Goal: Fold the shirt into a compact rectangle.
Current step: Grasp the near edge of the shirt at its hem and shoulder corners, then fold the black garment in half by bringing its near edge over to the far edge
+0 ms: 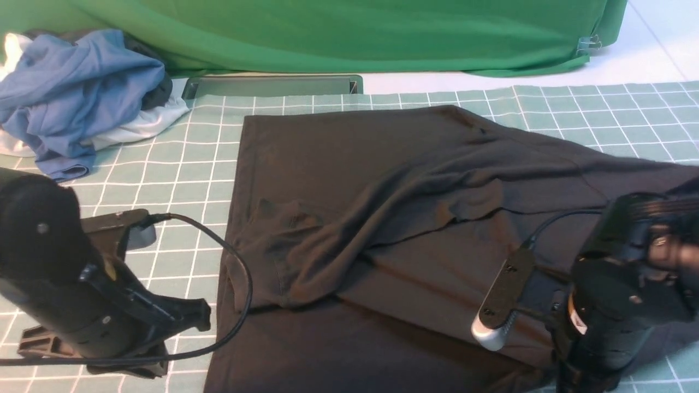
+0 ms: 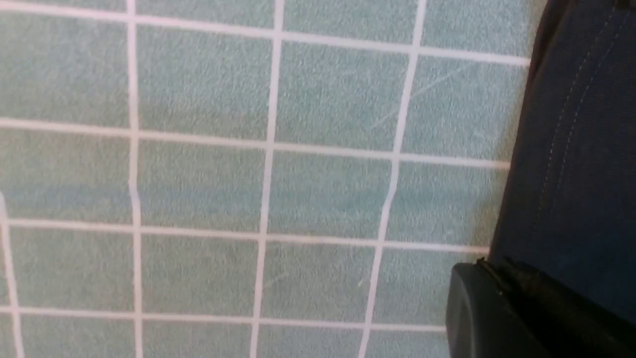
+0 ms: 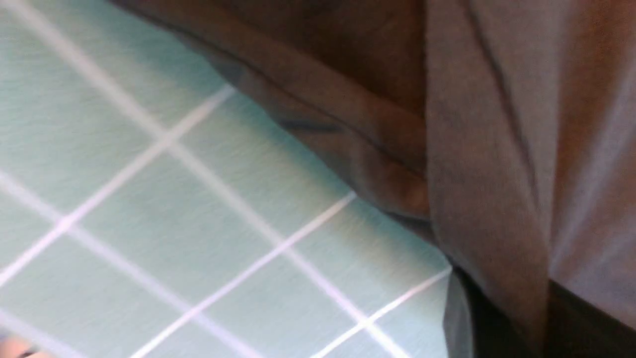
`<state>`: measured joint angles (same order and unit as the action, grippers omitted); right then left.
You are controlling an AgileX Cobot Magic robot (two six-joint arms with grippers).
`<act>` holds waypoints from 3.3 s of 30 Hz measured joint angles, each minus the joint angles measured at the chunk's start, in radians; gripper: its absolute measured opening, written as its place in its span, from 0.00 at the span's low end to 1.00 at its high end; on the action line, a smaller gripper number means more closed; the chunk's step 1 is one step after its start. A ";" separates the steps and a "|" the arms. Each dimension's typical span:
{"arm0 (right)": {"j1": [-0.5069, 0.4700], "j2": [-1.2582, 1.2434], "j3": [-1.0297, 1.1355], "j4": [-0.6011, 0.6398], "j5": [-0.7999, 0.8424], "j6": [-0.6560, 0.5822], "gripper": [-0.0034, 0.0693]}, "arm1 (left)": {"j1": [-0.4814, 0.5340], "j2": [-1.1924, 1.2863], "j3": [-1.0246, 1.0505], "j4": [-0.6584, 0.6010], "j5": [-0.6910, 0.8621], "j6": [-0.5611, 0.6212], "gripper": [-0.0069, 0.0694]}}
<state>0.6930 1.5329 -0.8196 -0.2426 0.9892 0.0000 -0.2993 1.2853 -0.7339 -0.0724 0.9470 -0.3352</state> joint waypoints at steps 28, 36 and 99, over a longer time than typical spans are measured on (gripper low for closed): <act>-0.001 -0.022 0.000 0.022 -0.046 0.000 0.17 | 0.000 0.126 0.206 -0.347 -0.190 0.074 0.64; -0.001 -0.022 0.000 0.022 -0.049 0.000 0.17 | 0.000 0.158 0.200 -0.485 -0.228 0.149 0.58; -0.220 -0.026 -0.178 0.153 0.054 0.085 0.17 | 0.118 0.313 -0.422 -0.221 -0.034 0.046 0.13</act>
<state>0.4729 1.5071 -0.9974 -0.0897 1.0436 0.0846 -0.1811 1.5981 -1.1562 -0.2931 0.9128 -0.2895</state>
